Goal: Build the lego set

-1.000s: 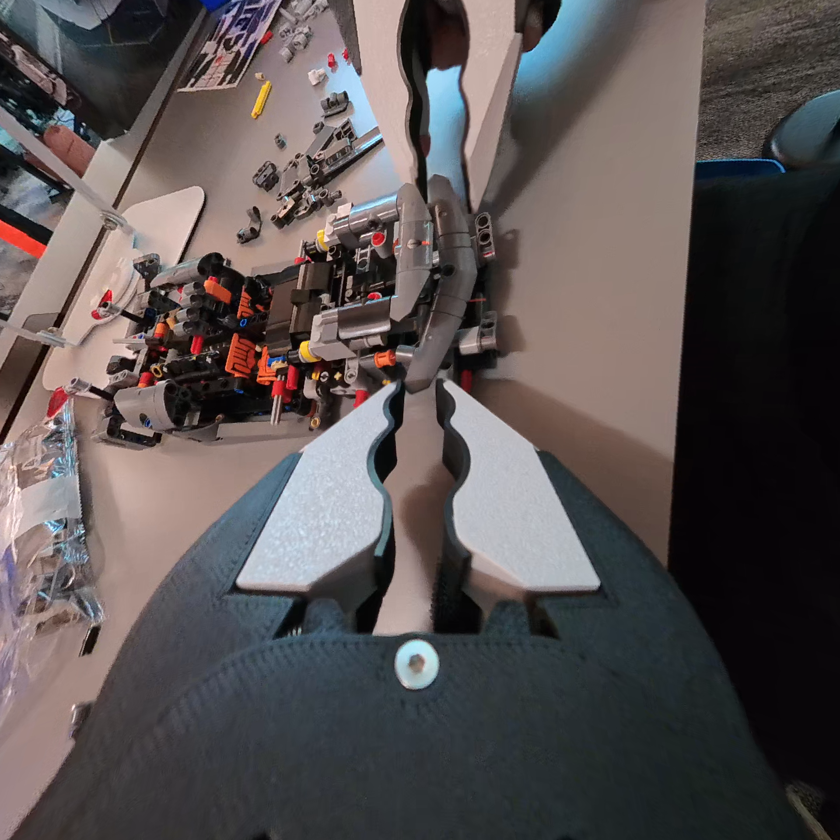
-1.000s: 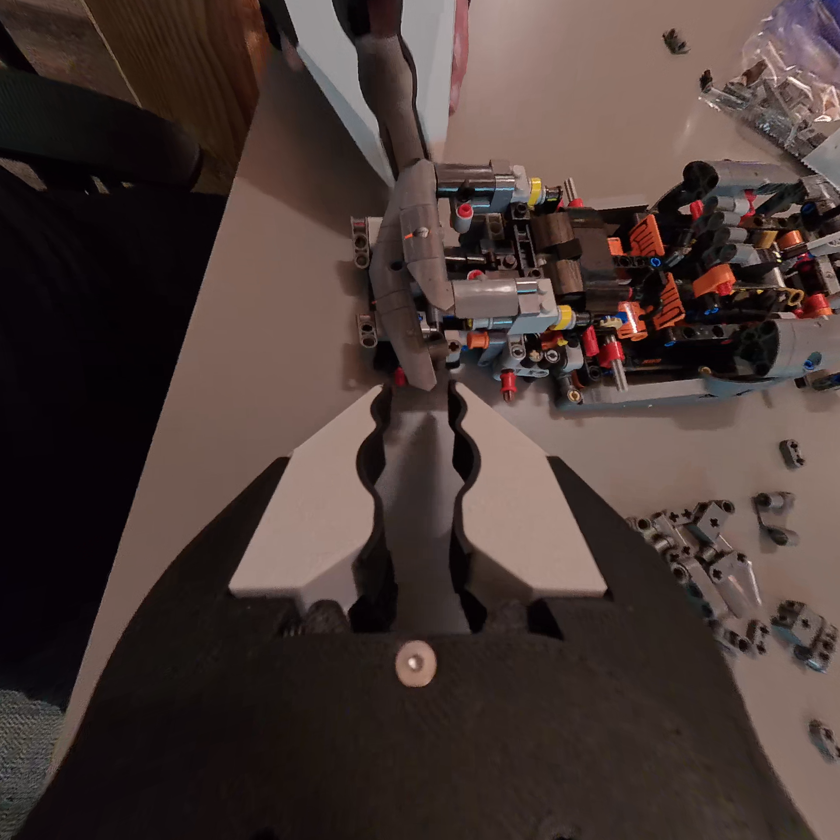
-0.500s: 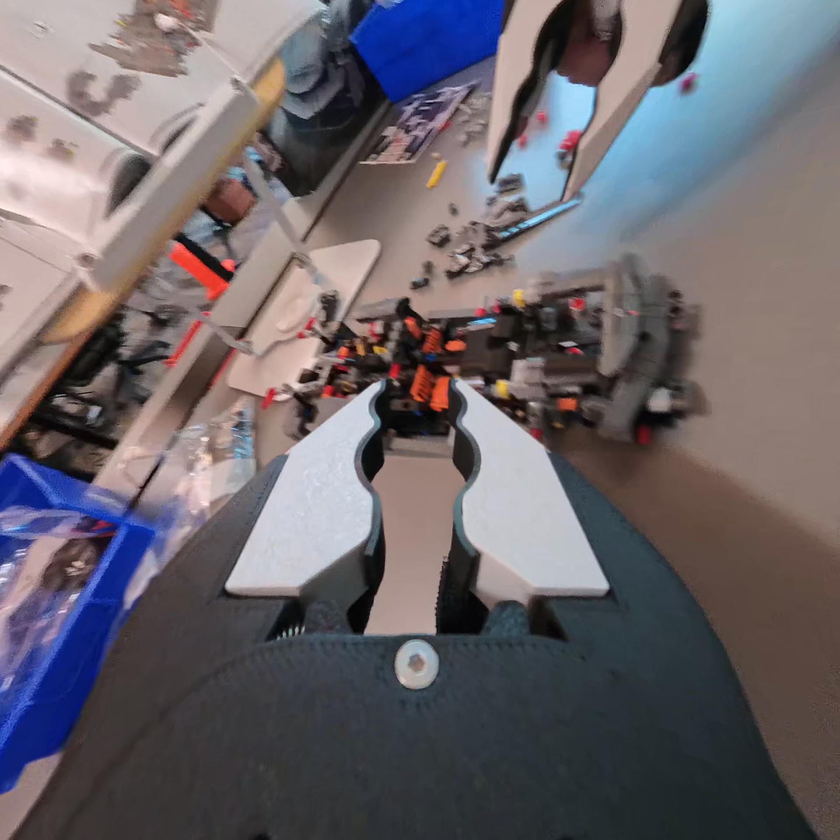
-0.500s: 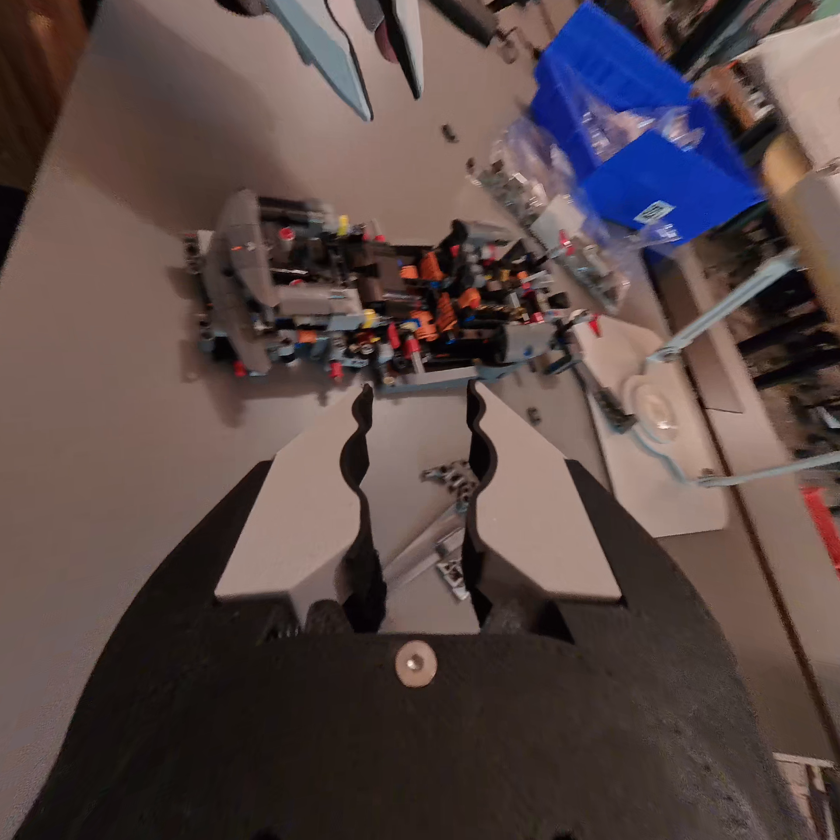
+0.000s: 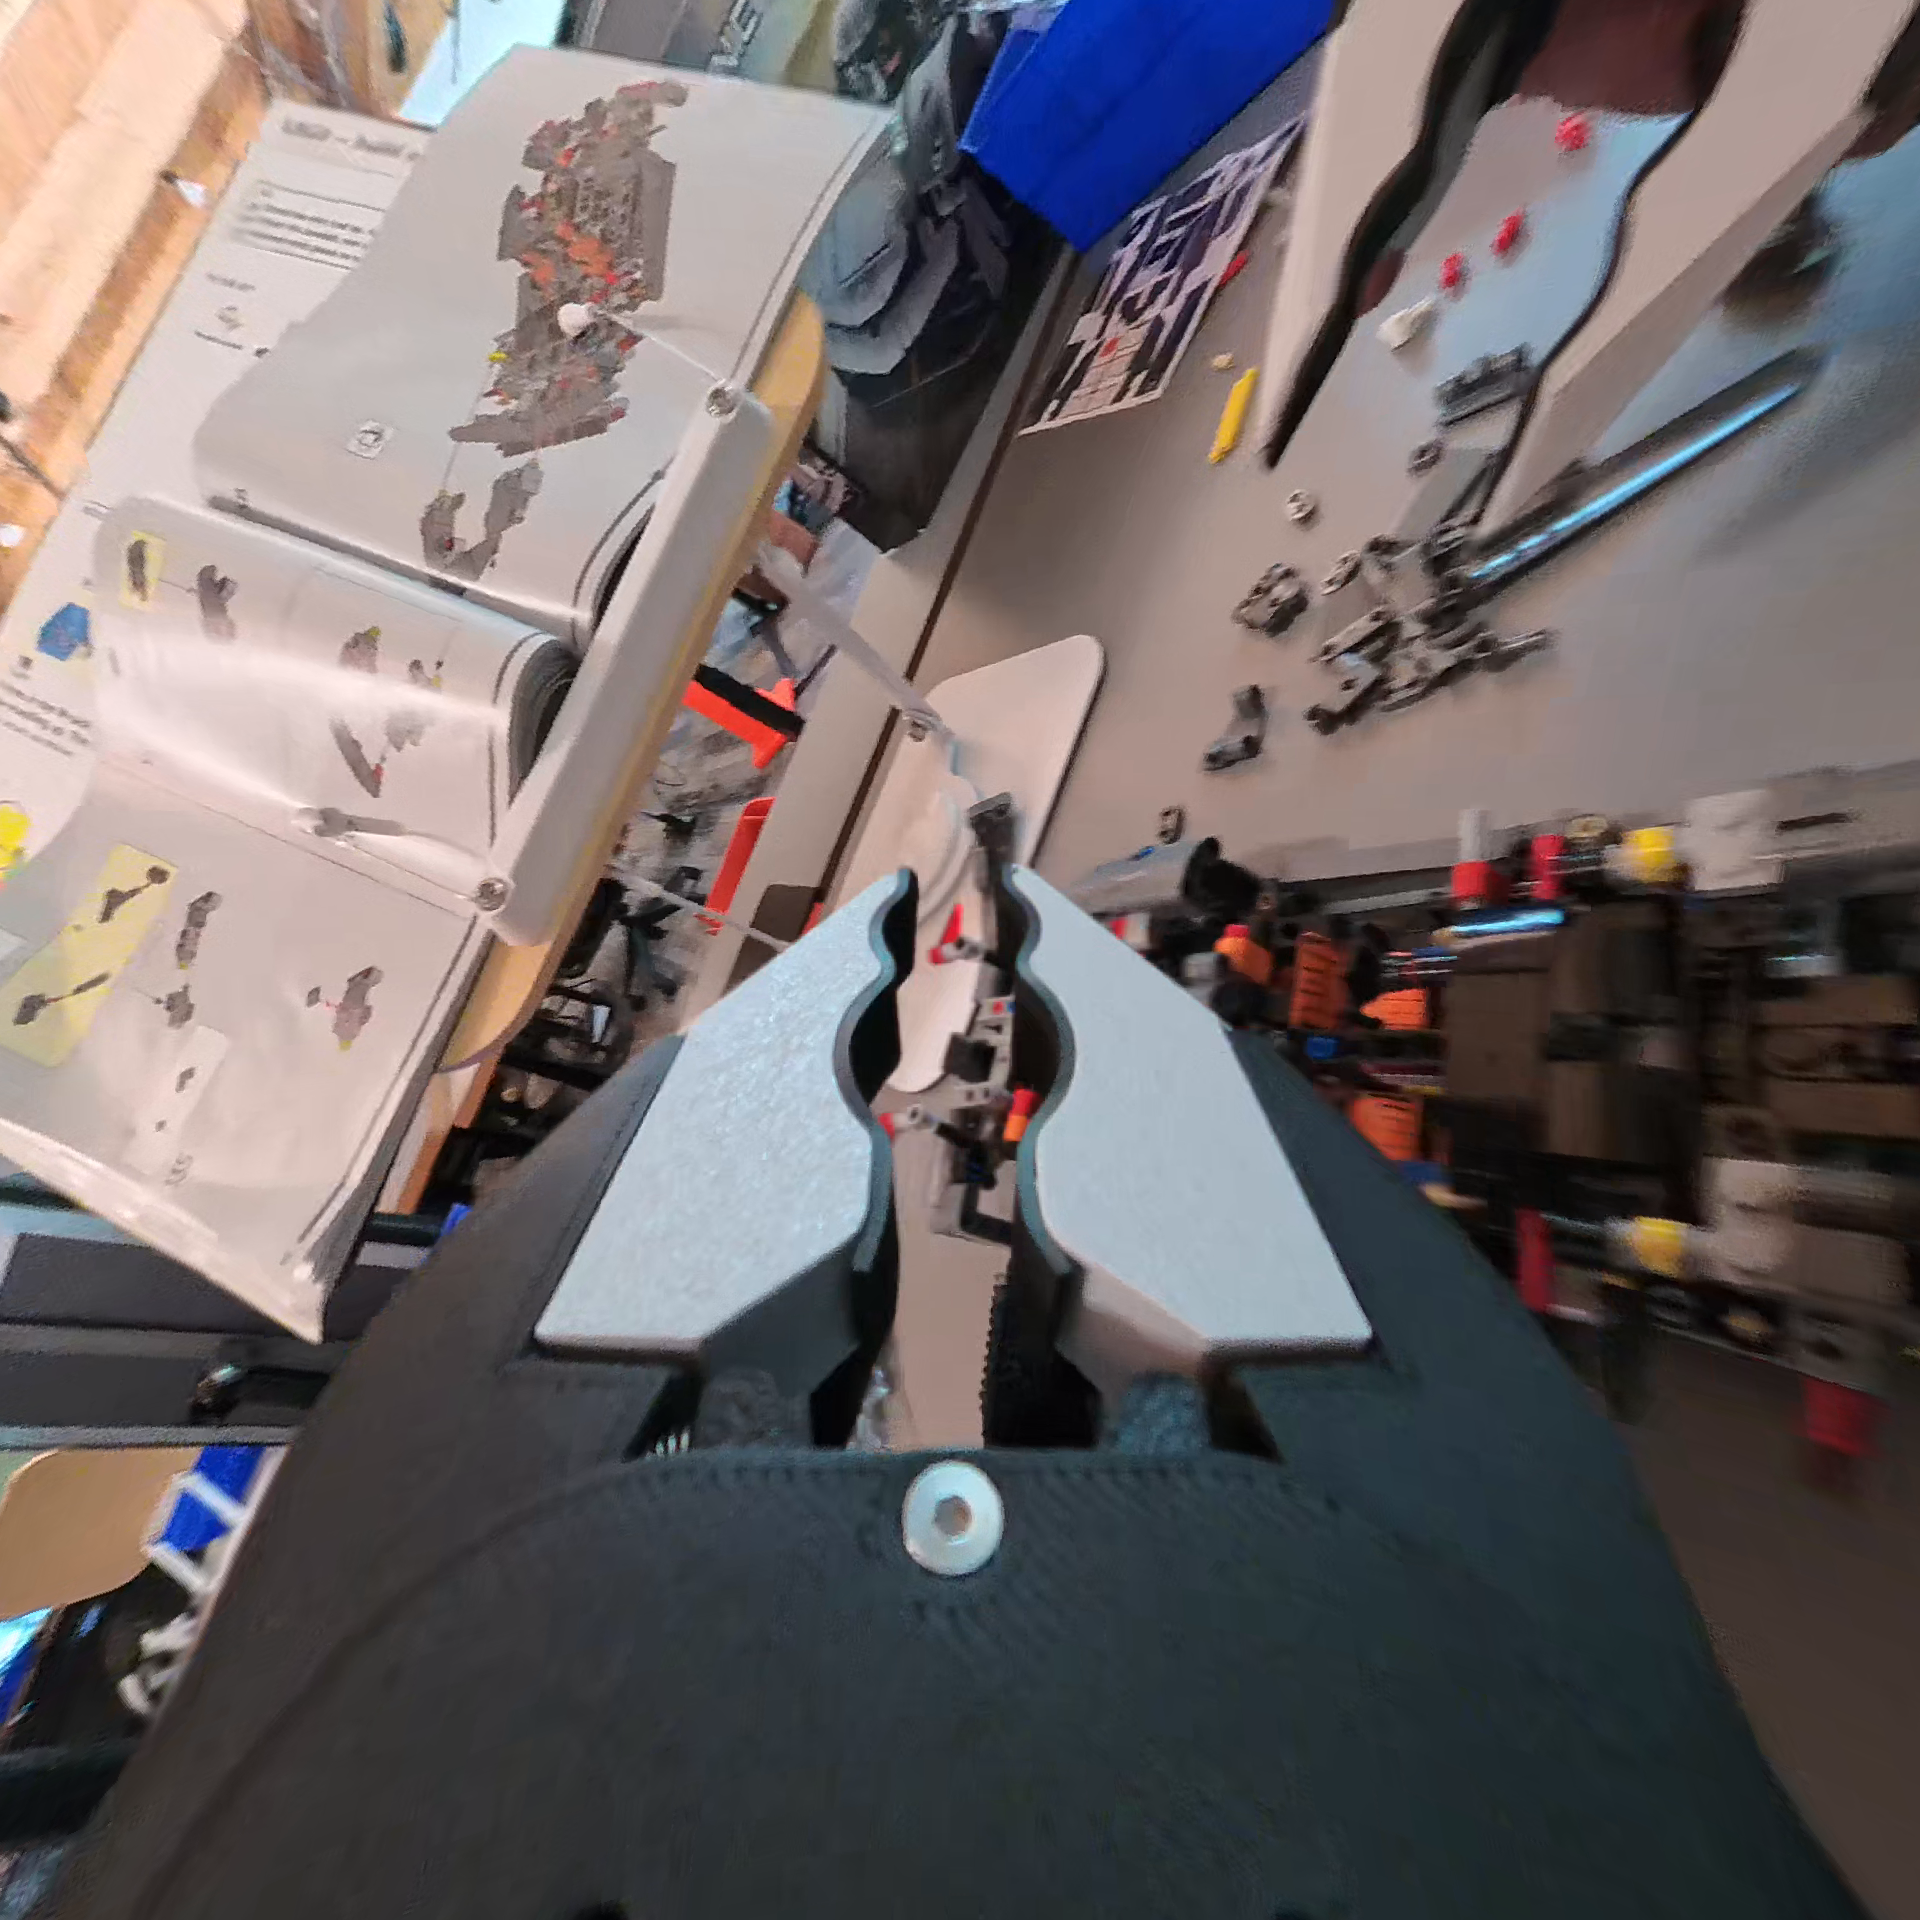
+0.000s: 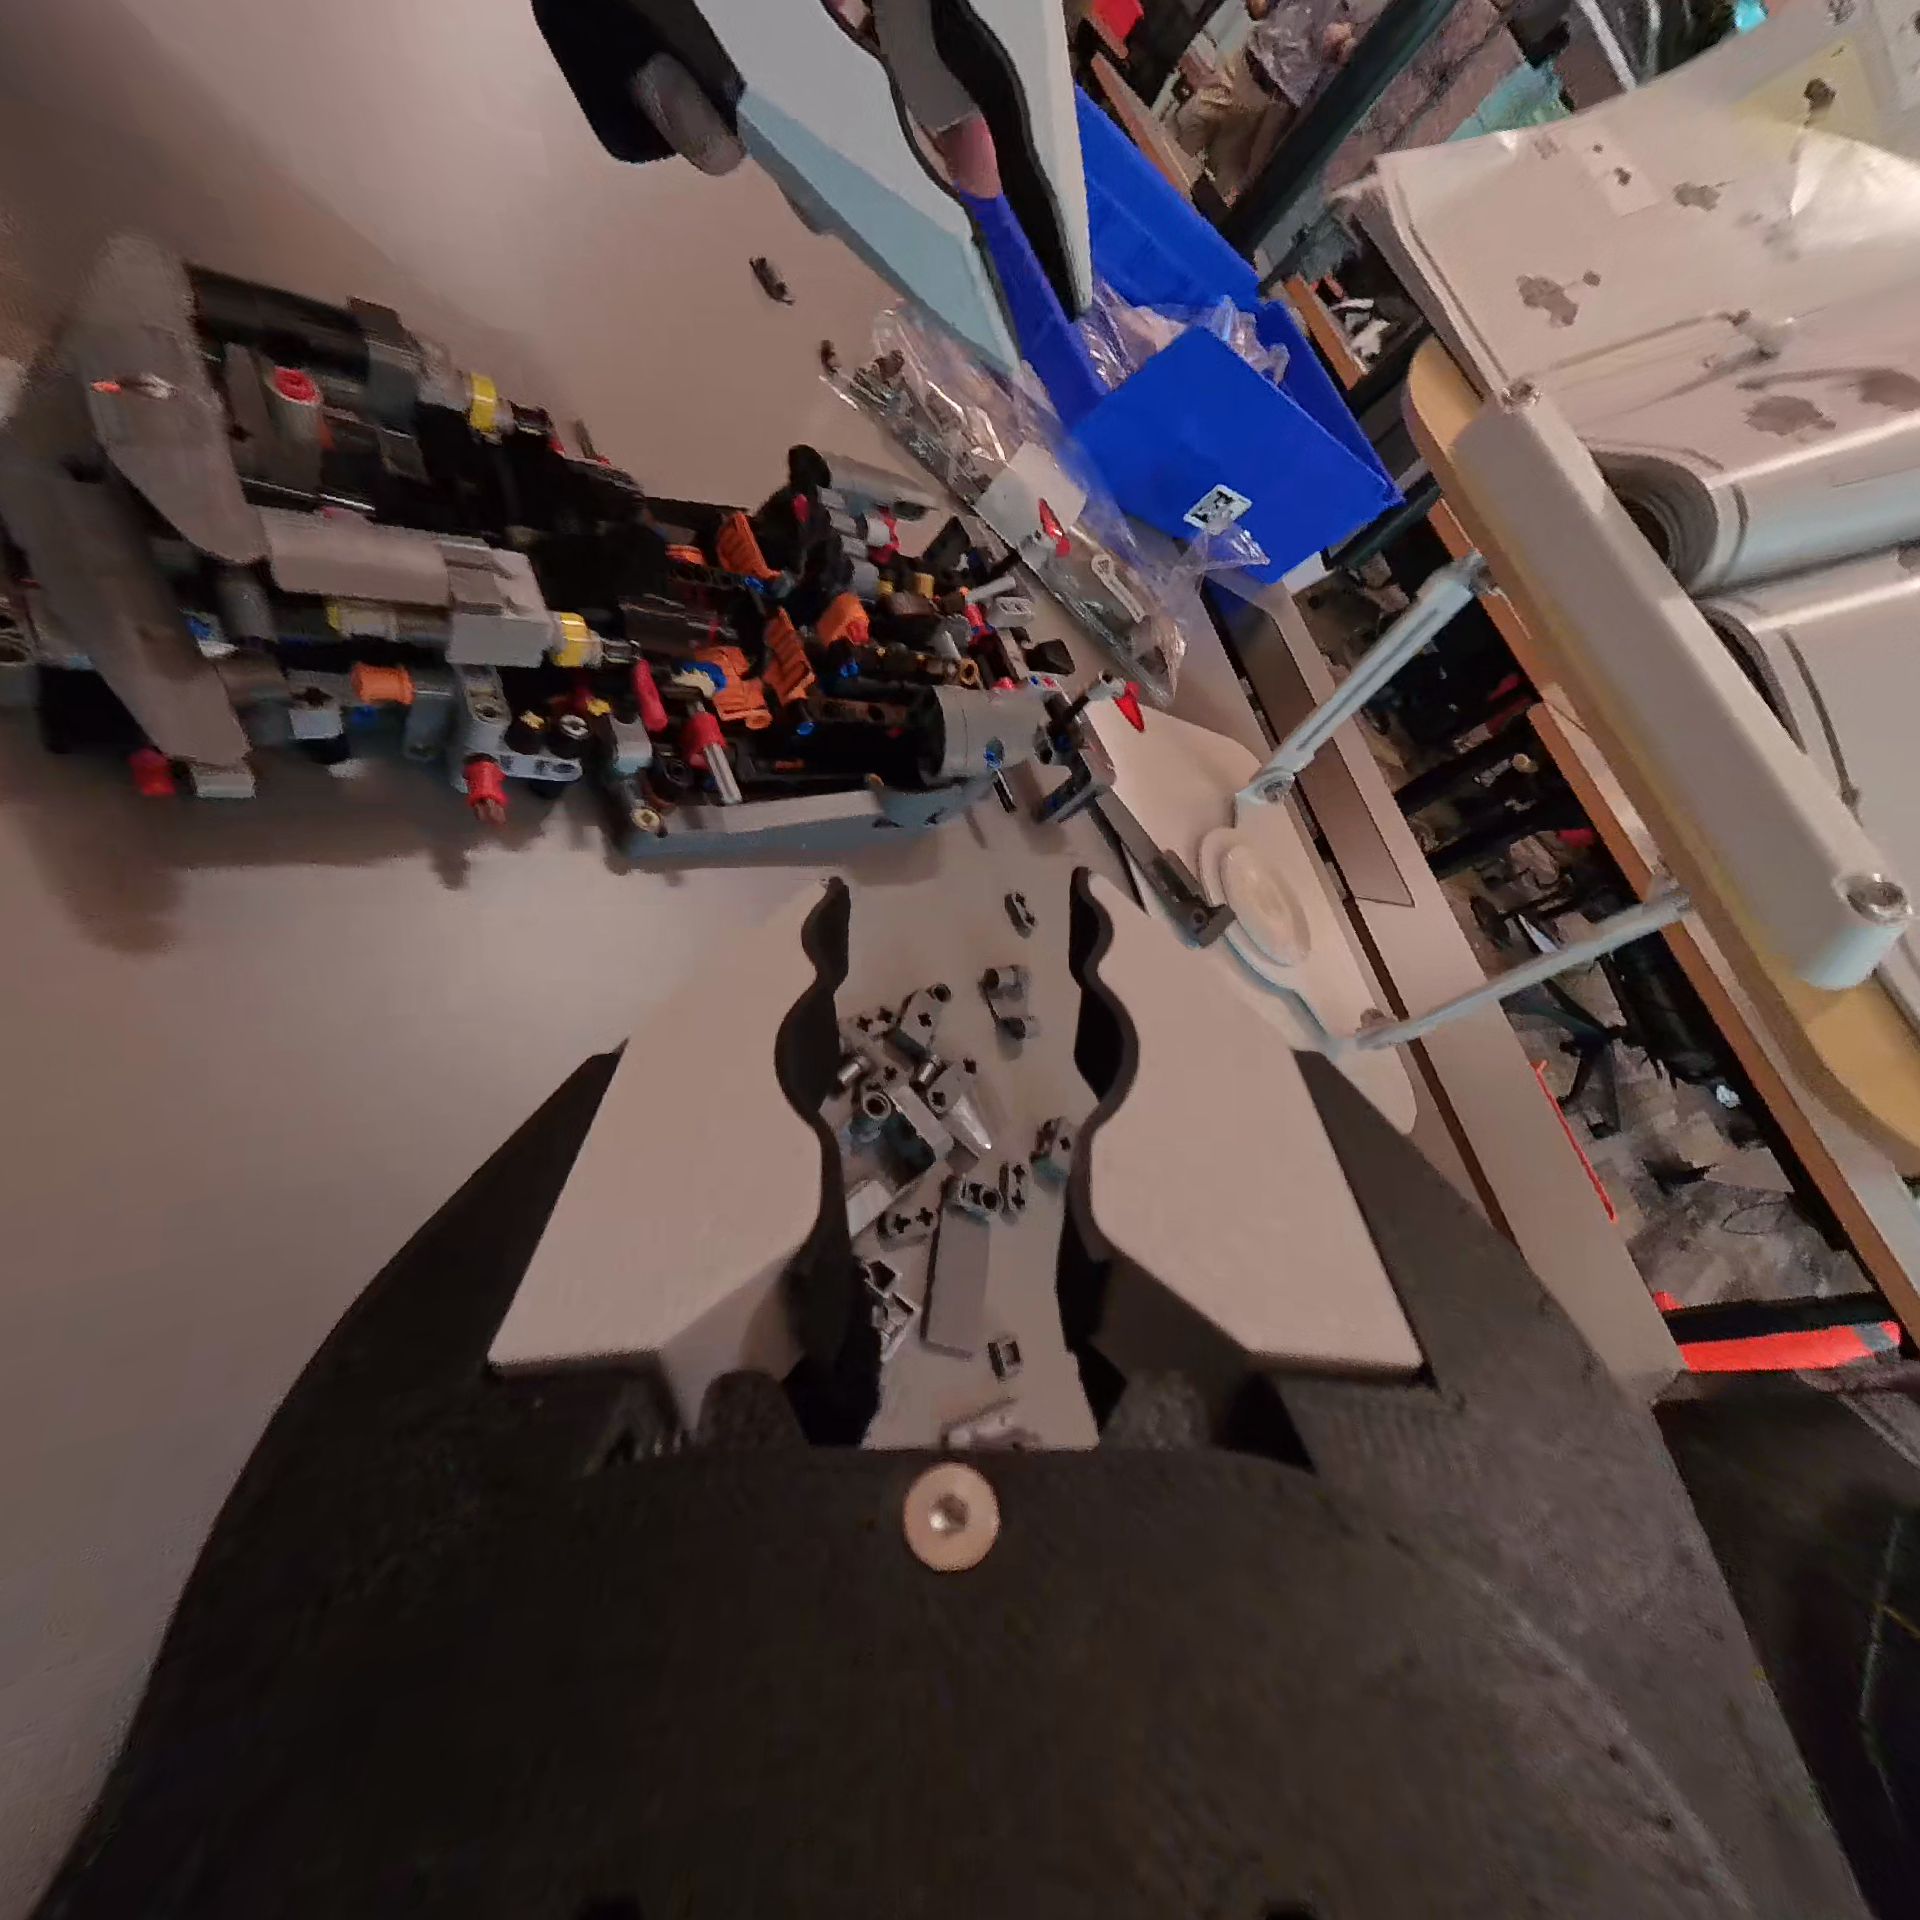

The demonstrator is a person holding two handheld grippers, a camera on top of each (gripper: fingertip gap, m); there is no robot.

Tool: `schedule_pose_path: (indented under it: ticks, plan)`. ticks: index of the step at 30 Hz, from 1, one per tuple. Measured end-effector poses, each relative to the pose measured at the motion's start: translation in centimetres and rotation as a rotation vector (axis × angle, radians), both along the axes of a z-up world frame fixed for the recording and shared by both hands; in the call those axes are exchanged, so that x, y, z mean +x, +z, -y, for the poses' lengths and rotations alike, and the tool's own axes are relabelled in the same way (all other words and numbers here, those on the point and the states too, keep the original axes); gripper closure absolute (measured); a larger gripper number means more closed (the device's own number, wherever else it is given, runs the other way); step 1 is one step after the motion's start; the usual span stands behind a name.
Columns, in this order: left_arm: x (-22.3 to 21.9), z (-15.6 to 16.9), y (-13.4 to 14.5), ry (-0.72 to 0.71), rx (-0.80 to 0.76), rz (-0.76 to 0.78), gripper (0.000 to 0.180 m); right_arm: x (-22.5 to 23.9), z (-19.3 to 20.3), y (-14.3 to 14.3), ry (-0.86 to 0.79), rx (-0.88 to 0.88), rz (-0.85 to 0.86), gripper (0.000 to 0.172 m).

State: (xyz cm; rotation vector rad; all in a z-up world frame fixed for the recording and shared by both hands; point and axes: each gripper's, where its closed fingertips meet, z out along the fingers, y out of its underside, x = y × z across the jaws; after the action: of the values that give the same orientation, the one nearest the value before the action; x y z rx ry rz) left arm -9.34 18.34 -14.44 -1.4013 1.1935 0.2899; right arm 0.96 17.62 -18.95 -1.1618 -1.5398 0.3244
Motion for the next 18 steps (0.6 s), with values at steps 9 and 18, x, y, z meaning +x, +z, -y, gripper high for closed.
schedule_pose_path:
  ticks: [9,18]
  plan:
    - [-5.0,-2.9,-0.9,0.163,0.167,-0.111,0.173,0.8,-1.1,1.0,-0.058,-0.051,-0.121,0.134]
    - [-4.6,-2.8,-1.2,0.152,0.118,-0.030,0.174,1.3,-1.3,1.4,-0.076,-0.027,-0.144,0.141]
